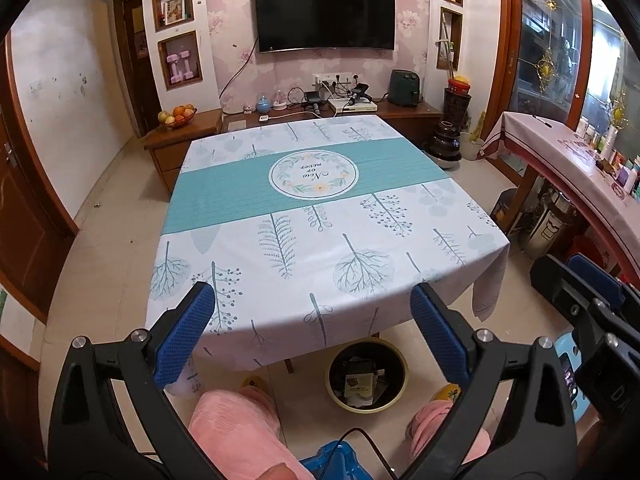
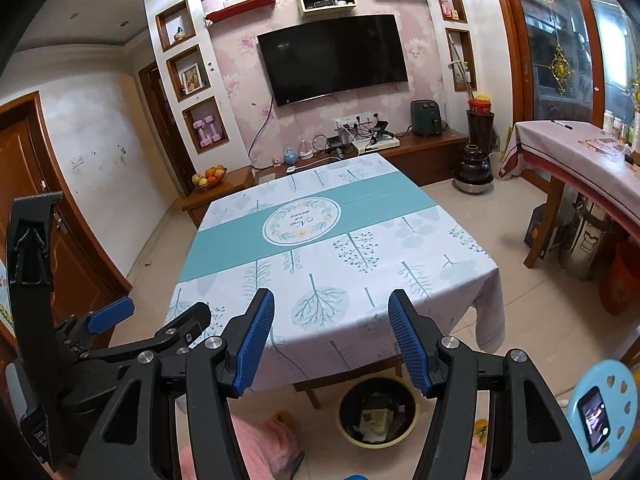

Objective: Collect trash

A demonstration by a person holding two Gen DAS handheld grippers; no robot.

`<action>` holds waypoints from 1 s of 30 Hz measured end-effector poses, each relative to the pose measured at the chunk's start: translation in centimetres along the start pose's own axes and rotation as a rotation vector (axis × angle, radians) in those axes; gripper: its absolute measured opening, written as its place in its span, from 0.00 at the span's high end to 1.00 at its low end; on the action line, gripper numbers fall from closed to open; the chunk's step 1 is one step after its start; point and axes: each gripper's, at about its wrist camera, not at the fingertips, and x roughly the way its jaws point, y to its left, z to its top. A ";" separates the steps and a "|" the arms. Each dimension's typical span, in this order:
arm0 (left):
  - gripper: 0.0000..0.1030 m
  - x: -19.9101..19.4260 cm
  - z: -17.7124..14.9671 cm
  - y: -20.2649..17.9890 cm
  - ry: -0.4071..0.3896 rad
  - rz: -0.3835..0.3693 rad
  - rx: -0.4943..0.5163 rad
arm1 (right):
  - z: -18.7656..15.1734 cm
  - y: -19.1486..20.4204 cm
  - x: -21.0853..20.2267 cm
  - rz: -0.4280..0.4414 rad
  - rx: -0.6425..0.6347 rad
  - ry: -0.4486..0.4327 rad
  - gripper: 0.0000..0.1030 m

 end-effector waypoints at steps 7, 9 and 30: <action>0.06 -0.3 0.0 -0.1 0.000 -0.018 0.005 | -0.3 0.1 -0.4 -0.013 -0.003 -0.008 0.41; 0.06 -0.4 0.0 -0.1 0.000 -0.023 0.004 | -0.4 0.2 -0.4 -0.016 -0.007 -0.007 0.41; 0.06 0.2 -0.5 0.2 0.025 -0.027 -0.005 | -0.7 0.2 0.2 -0.024 -0.006 0.004 0.41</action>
